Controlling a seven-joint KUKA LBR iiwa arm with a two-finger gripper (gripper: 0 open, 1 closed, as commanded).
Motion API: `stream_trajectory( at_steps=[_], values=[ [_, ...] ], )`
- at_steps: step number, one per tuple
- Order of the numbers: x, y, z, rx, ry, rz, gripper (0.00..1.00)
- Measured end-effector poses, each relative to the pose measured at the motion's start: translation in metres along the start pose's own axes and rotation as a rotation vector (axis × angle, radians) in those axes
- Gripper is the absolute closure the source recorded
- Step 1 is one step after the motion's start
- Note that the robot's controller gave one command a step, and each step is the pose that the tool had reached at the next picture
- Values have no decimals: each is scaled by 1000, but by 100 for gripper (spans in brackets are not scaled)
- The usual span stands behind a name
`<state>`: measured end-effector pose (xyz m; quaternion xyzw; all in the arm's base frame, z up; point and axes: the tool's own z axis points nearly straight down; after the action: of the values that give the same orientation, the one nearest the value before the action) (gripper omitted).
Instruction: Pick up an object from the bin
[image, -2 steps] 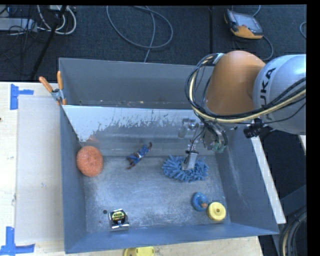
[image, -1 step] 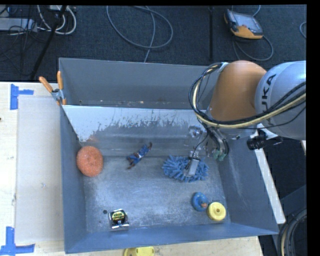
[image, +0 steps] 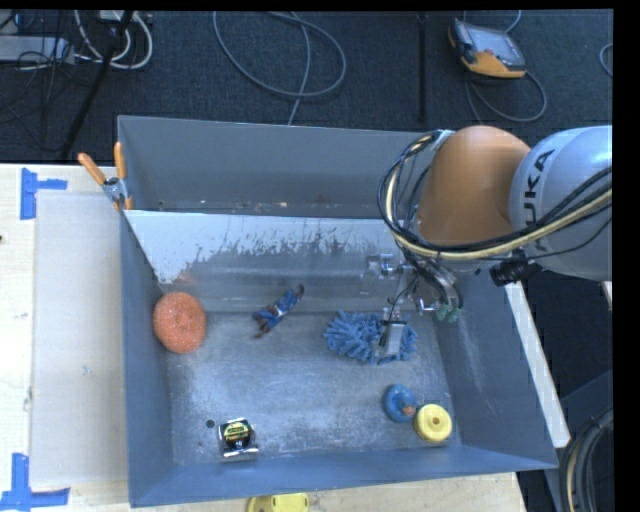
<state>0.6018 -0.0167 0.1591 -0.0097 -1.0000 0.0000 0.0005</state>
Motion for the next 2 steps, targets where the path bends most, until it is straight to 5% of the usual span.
stream_trajectory(
  at_steps=[1,2],
  values=[
    [6,-2,29,-1,0,141,0],
    [-21,-1,78,0,-2,282,100]
  ],
)
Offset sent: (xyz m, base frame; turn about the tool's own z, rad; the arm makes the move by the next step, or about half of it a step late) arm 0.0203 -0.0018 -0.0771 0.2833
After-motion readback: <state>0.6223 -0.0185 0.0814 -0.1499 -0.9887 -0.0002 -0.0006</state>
